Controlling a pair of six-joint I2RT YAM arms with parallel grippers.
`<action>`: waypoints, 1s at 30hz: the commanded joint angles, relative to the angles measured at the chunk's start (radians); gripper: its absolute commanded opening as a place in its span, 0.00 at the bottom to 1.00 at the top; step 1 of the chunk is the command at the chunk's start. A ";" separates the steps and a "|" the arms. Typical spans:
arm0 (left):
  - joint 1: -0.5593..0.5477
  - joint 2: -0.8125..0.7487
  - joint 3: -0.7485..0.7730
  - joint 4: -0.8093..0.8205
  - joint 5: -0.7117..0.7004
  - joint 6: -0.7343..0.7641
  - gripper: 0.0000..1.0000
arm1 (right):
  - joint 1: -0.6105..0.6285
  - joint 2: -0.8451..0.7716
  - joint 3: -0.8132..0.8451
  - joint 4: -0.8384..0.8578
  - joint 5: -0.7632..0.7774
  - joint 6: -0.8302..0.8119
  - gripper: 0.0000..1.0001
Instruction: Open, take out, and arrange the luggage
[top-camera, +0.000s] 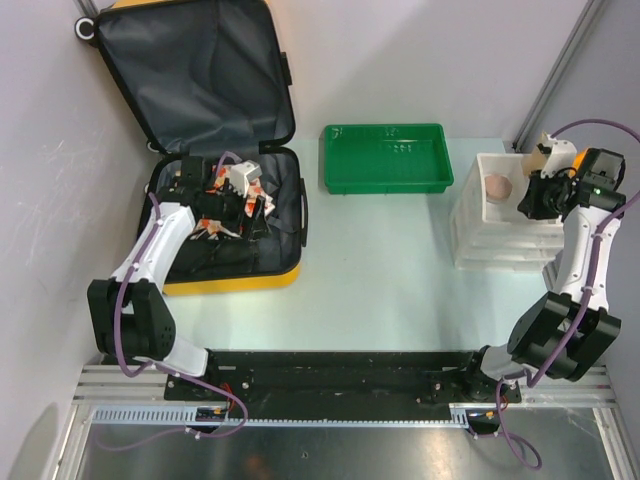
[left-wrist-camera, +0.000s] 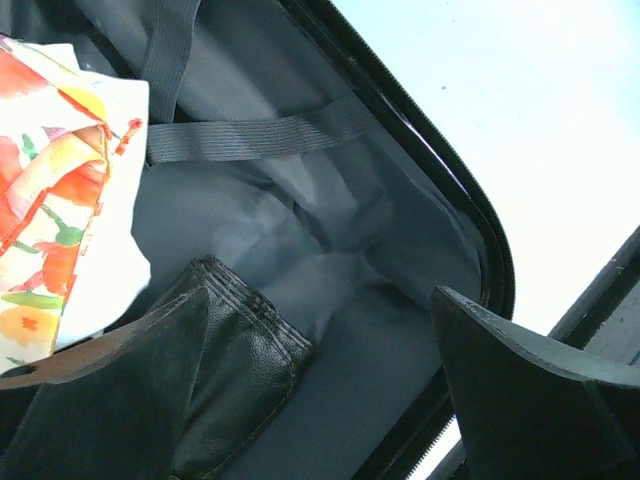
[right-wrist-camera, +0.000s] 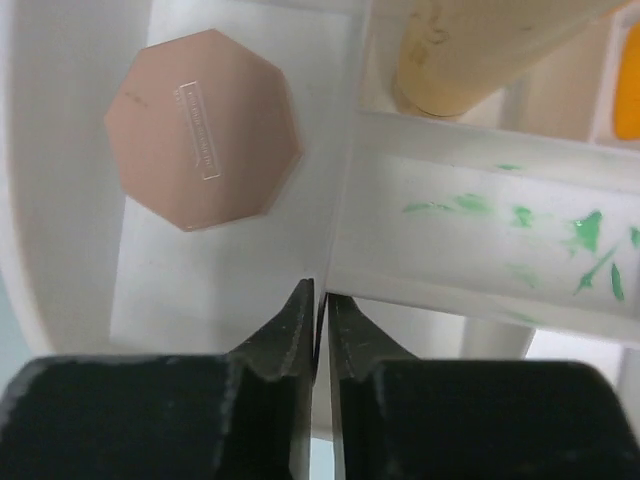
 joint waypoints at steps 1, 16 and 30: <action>-0.007 -0.043 0.001 0.016 0.024 -0.022 0.96 | 0.010 0.047 0.000 0.165 0.022 -0.005 0.00; -0.002 -0.006 0.073 0.012 0.015 -0.060 0.98 | 0.082 0.289 0.062 0.610 0.067 0.080 0.00; -0.002 0.017 0.107 -0.045 -0.065 -0.016 0.99 | 0.082 0.446 0.210 0.746 0.042 0.193 0.00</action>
